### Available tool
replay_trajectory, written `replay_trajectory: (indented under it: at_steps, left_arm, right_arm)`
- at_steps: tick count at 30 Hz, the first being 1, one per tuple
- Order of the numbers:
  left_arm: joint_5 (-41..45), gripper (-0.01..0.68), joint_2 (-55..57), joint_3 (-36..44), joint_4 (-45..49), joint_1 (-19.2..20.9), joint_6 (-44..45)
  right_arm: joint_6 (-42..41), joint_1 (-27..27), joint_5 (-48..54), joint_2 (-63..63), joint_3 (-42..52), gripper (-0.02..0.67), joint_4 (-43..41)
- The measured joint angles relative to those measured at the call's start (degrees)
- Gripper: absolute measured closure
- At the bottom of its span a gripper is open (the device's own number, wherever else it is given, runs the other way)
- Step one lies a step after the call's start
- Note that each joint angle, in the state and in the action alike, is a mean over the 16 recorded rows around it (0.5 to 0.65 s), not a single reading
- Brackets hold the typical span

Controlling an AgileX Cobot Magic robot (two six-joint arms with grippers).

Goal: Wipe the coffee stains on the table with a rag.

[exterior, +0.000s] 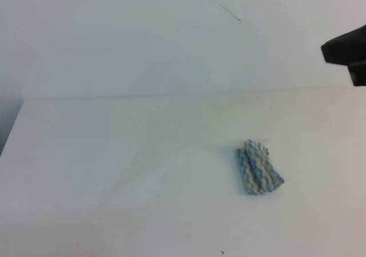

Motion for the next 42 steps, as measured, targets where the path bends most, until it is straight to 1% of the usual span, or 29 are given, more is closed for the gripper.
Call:
replay_trajectory:
  at_steps: [5, 10, 16, 22, 27, 33, 37, 42]
  left_arm:
    - [0.0, 0.674, 0.1, -0.2, 0.0, 0.0, 0.0]
    - [-0.1, 0.674, 0.1, 0.2, 0.0, 0.0, 0.0]
    - [0.2, 0.674, 0.0, -0.5, 0.0, 0.0, 0.0]
    - [0.2, 0.674, 0.0, -0.6, 0.0, 0.0, 0.0]
    - [0.2, 0.674, 0.0, -0.5, 0.0, 0.0, 0.0]
    - [0.1, 0.674, 0.0, -0.2, 0.0, 0.0, 0.0]
    - [0.1, 0.674, 0.2, -0.2, 0.0, 0.0, 0.0]
    - [0.2, 0.674, 0.3, -0.6, 0.0, 0.0, 0.0]
  right_arm:
    - [0.2, -2.9, -8.4, -5.3, 3.9, 0.651, -3.5]
    - [1.4, -8.4, -19.8, -12.2, 11.6, 0.651, -6.0]
    - [4.2, -16.7, -29.3, -23.1, 25.2, 0.651, -5.2]
    - [5.5, -22.4, -31.7, -37.0, 40.1, 0.652, -3.6]
    - [5.7, -24.3, -32.2, -49.8, 52.3, 0.652, -2.4]
    - [5.7, -24.7, -33.2, -62.6, 64.4, 0.652, -1.9]
    - [5.7, -24.7, -33.0, -67.6, 69.5, 0.652, -1.5]
    - [5.7, -24.7, -30.3, -70.4, 72.6, 0.652, -1.1]
